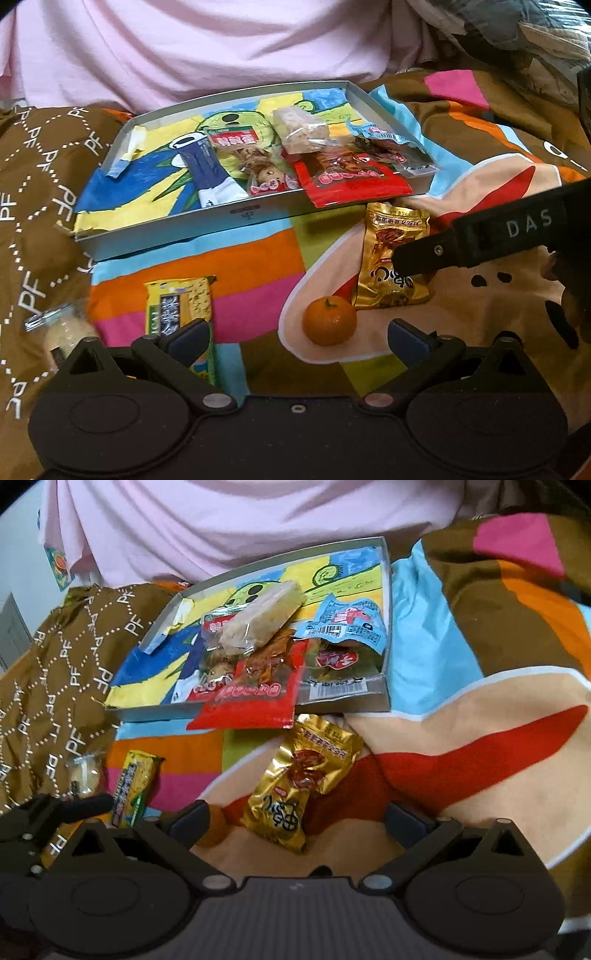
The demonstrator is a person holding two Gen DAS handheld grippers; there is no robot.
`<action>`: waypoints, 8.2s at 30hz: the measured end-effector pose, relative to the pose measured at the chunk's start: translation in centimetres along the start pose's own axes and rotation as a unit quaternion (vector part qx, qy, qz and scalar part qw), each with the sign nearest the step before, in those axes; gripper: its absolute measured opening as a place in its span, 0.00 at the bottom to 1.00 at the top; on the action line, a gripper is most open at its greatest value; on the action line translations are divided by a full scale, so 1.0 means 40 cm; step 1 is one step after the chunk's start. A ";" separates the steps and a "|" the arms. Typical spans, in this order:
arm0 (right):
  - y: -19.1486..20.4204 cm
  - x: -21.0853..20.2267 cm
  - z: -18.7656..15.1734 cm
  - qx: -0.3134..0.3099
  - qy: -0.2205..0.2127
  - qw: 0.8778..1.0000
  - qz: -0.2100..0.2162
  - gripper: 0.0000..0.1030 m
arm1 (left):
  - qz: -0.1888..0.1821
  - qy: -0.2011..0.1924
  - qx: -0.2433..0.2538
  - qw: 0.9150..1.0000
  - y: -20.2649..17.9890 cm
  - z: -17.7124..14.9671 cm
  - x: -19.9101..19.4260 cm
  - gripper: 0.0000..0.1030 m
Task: Organize snacks
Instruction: 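Grasp the orange with the left tool while the right tool grasps the gold packet, then lift the orange and gold packet and carry them toward the tray, then lower the orange and gold packet into the tray and open both tools, then move both tools back toward the cracker packet and round cake on the blanket, then grasp the wrapped round cake with the left tool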
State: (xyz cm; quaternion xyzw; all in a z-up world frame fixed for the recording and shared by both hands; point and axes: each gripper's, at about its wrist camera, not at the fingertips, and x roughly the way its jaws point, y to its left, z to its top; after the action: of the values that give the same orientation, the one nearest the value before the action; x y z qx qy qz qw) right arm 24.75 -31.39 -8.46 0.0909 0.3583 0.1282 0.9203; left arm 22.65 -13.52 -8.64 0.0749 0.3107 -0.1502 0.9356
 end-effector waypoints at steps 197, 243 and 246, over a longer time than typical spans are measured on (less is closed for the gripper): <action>0.337 -0.067 -0.037 -0.171 -0.253 0.951 0.043 1.00 | 0.232 -0.107 -0.216 0.942 0.348 0.134 -0.279 0.99; 0.418 0.068 -0.164 -0.155 0.017 0.988 0.007 1.00 | 0.204 0.041 -0.188 0.960 0.349 -0.145 -0.241 0.99; 0.412 0.072 -0.158 -0.149 0.012 0.989 0.002 1.00 | 0.202 0.040 -0.197 0.958 0.362 -0.137 -0.226 0.99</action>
State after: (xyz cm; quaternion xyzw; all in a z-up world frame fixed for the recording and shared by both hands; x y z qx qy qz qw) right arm 19.66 -14.37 -10.61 -0.0478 0.3460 0.1832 0.9189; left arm 17.45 3.55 -6.88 -0.0441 0.3496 0.1092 0.9295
